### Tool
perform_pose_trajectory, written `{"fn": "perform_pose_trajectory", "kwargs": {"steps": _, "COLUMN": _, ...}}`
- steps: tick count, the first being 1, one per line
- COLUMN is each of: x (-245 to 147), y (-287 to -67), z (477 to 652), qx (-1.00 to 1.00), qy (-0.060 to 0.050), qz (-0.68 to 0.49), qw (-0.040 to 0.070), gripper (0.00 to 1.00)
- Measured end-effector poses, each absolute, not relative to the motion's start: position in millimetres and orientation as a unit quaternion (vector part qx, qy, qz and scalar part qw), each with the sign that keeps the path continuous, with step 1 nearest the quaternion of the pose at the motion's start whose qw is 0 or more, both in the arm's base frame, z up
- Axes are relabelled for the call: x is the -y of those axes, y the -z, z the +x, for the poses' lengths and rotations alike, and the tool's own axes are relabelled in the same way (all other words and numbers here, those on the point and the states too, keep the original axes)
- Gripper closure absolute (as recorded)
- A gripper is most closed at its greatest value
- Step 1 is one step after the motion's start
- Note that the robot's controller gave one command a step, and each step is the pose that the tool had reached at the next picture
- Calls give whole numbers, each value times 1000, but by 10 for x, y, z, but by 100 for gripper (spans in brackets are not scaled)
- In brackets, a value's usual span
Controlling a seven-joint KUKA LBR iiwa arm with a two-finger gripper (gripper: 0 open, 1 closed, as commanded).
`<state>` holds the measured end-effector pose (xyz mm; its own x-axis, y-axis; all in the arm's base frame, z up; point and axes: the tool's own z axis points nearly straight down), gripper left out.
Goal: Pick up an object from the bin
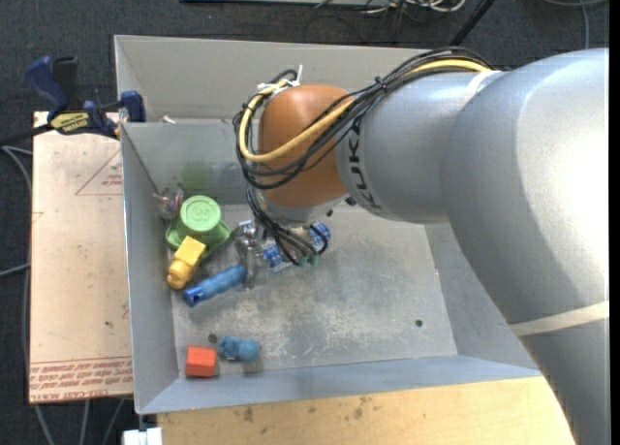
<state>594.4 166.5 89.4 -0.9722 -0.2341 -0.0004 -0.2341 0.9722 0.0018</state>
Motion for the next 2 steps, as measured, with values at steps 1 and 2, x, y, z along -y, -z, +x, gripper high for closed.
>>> {"fn": "perform_pose_trajectory", "kwargs": {"steps": 1, "x": -1656, "y": -1896, "z": 5754, "qx": -942, "qy": -1, "qz": -336, "qw": 3, "gripper": 100}}
{"fn": "perform_pose_trajectory", "kwargs": {"steps": 2, "x": -1957, "y": -2946, "z": 5513, "qx": -788, "qy": 0, "qz": -616, "qw": 4, "gripper": 100}}
